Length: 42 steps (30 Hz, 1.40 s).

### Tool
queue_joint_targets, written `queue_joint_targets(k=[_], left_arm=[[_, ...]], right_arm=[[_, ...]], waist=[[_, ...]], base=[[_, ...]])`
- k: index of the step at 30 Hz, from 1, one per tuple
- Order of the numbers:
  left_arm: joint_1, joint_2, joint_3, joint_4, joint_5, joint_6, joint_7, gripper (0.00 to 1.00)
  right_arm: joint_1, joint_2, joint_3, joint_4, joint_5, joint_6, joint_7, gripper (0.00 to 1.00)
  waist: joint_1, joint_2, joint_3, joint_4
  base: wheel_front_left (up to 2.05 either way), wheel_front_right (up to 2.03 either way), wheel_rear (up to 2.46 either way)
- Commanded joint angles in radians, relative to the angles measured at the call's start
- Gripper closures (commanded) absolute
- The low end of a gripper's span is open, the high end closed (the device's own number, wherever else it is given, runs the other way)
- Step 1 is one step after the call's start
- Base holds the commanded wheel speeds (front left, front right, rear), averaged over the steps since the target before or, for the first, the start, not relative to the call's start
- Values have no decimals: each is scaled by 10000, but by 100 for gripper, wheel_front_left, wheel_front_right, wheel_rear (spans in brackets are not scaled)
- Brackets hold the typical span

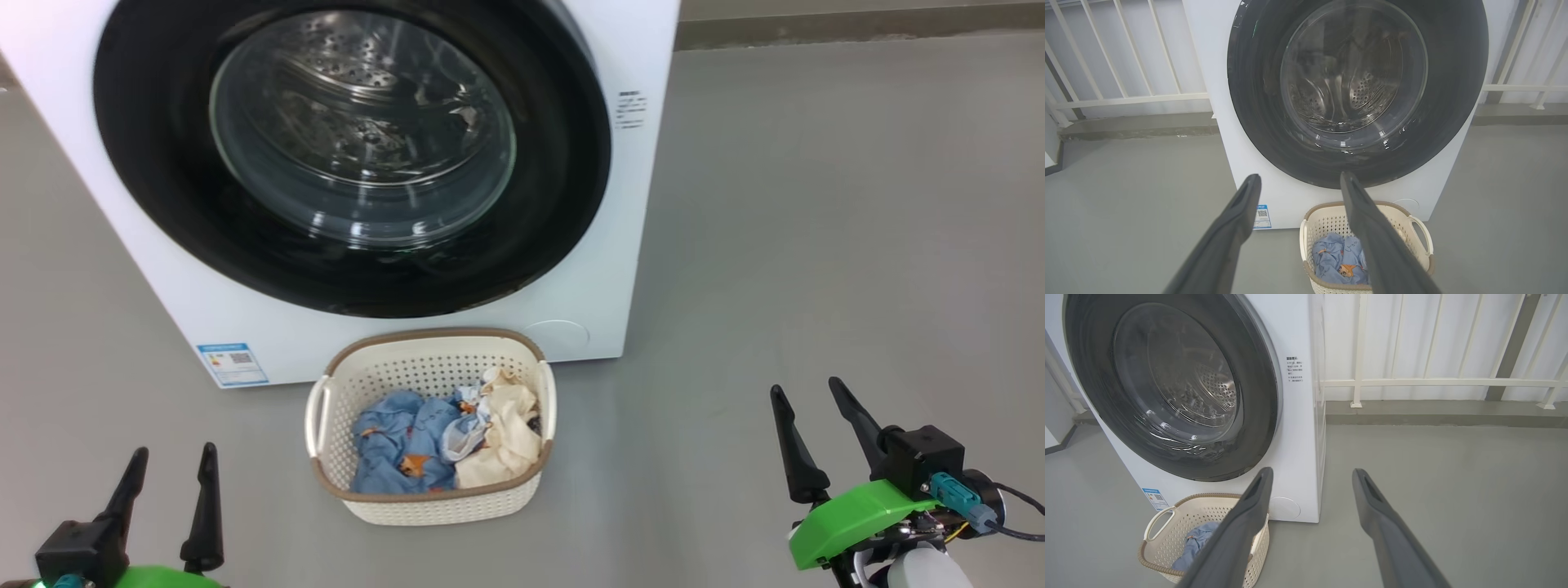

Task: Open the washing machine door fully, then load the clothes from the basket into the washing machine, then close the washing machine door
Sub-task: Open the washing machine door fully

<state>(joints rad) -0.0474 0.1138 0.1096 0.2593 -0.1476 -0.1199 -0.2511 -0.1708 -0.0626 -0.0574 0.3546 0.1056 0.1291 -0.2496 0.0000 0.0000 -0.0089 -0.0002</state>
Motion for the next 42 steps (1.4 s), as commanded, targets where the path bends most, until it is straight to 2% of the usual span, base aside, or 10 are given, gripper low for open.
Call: queue_joint_targets(k=[1,32,42], left_arm=[[-477,224,398,-246,3,9,-107,0],[-223,75,330,-201,107,-71,-107,0],[-101,-62,167,-208,127,-80,-107,0]], right_arm=[[-460,10,222,-286,-24,16,-122,0],[-296,7,205,-315,-24,16,-122,0],[-899,-128,2,-336,355,16,-122,0]], waist=[[0,0,1,1],[0,0,-47,75],[0,0,133,205]], base=[[71,71,-141],[8,8,-15],[0,0,0]])
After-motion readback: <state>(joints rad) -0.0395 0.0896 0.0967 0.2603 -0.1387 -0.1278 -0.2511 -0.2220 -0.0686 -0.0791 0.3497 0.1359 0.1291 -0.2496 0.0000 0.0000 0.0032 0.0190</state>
